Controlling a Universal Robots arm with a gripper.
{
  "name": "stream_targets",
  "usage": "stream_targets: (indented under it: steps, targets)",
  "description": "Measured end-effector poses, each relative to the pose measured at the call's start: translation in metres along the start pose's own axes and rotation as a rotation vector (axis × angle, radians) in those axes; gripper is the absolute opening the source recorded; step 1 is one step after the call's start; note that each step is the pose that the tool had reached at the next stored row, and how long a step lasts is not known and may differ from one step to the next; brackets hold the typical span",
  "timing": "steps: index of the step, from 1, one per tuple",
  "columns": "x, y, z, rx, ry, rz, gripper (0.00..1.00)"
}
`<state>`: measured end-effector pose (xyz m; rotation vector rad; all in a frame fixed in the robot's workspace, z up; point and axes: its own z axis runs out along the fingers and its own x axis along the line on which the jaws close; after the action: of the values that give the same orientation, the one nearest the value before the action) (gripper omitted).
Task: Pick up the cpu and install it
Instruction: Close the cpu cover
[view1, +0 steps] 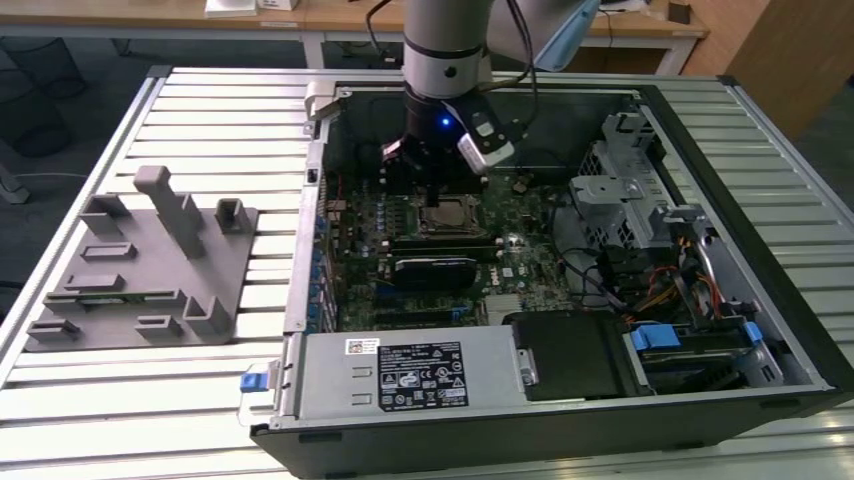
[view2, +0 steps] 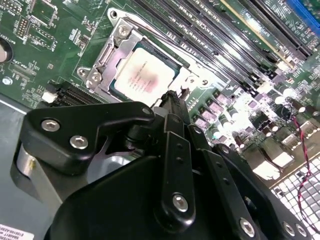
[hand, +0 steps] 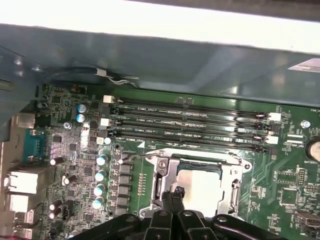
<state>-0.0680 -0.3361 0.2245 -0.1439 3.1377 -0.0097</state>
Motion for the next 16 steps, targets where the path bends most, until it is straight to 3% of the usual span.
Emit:
stream_targets:
  steps: [11,16]
  targets:
    - [-0.0235,-0.0019,-0.0007,0.0003,0.0002,0.001,0.11]
    - [-0.0247,-0.0019,-0.0023,0.0000,0.0003,0.020,0.11]
